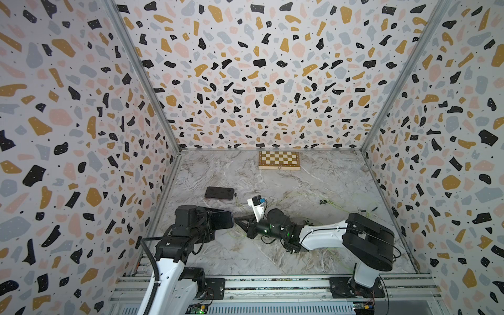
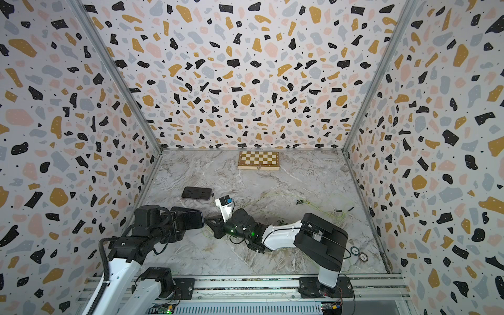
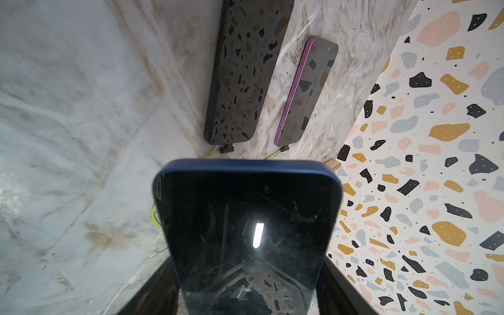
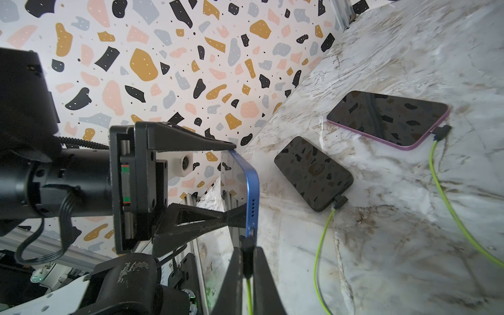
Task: Plug wired earphones into phones
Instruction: Insert the wired earphone into the phone.
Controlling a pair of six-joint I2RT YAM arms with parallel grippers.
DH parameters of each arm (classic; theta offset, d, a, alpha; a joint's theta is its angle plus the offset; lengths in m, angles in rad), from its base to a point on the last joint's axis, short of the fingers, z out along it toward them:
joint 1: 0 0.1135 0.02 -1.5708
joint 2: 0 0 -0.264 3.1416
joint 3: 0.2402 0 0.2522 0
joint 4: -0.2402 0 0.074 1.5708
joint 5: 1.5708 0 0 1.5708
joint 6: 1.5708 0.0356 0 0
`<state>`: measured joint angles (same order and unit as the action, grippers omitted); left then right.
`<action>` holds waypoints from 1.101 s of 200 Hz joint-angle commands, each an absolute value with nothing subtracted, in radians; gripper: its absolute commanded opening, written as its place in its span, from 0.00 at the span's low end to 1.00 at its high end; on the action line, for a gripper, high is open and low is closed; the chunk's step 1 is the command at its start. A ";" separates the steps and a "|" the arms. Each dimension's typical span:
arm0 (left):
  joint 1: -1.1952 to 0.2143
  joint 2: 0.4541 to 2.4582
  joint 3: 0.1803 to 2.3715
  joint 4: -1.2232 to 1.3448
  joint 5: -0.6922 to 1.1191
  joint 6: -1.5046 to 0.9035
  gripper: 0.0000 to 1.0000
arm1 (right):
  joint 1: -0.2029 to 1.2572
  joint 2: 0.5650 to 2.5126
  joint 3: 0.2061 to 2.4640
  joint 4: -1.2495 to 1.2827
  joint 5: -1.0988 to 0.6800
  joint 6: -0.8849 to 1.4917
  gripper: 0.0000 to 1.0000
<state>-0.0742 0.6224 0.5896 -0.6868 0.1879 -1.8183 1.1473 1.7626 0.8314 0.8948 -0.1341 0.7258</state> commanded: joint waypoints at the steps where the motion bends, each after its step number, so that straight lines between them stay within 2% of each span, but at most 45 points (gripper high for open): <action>1: -0.105 0.610 0.627 -0.622 0.331 -1.811 0.58 | 1.167 1.752 0.842 0.969 -0.197 0.731 0.00; 47: -0.106 0.609 0.623 -0.606 0.335 -1.812 0.58 | 1.157 1.738 0.790 1.104 -0.261 0.762 0.00; 127: -0.107 0.617 0.627 -0.572 0.354 -1.806 0.58 | 1.149 1.751 0.790 1.135 -0.314 0.787 0.00; 179: -0.110 0.617 0.635 -0.569 0.357 -1.804 0.58 | 1.167 1.735 0.847 0.933 -0.206 0.691 0.00; 220: -0.115 0.617 0.635 -0.563 0.356 -1.808 0.58 | 1.169 1.755 0.882 0.896 -0.189 0.699 0.00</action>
